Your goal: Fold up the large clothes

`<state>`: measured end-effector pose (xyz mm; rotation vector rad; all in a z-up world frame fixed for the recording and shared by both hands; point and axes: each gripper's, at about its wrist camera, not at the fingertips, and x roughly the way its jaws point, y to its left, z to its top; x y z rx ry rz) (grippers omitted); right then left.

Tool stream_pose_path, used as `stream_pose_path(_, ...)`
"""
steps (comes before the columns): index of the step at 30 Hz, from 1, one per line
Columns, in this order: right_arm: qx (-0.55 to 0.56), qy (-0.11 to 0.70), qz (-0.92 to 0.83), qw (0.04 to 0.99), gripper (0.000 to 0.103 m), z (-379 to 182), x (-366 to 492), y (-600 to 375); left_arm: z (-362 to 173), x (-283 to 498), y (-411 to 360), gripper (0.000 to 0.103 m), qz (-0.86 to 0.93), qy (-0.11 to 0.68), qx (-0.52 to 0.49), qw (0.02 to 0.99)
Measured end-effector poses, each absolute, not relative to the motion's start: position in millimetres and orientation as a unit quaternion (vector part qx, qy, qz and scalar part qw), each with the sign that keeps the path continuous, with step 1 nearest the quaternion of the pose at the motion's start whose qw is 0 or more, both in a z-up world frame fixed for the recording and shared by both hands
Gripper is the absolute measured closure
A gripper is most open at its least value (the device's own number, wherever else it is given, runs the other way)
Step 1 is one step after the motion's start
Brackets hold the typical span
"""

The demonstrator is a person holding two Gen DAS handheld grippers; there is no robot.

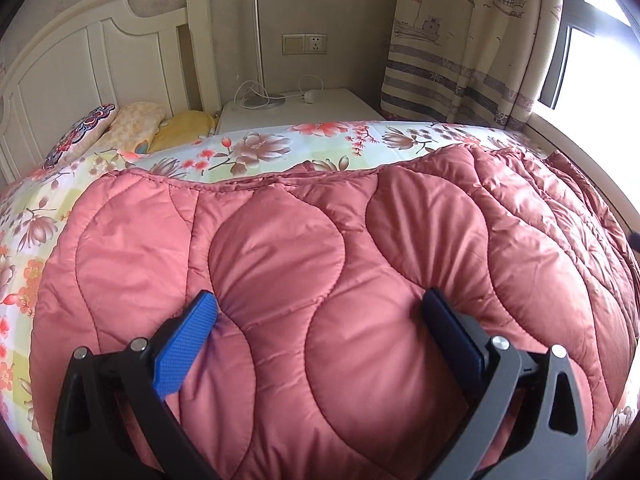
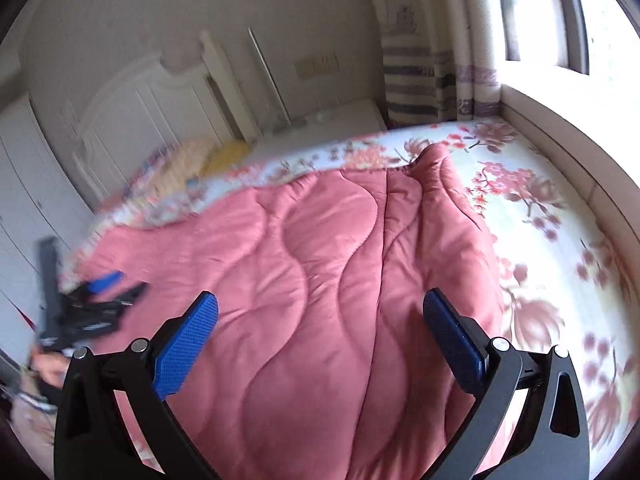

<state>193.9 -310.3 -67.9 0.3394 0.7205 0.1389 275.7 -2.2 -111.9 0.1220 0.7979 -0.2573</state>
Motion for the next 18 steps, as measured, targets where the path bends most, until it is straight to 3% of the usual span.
stream_pose_path(4, 0.199, 0.332, 0.104, 0.916, 0.005, -59.8, 127.4, -303.6, -112.1, 275.9, -1.6, 0.002, -0.125, 0.387, 0.059, 0.912)
stream_pose_path(10, 0.282, 0.397, 0.128, 0.864, 0.005, -100.4, 72.0, -299.1, -112.3, 275.7, -1.6, 0.002, -0.126, 0.387, 0.059, 0.912)
stream_pose_path(18, 0.353, 0.384, 0.099, 0.847, 0.005, -131.6, 109.4, -302.5, -113.3, 278.0, 0.4, 0.002, -0.134, 0.395, 0.049, 0.907)
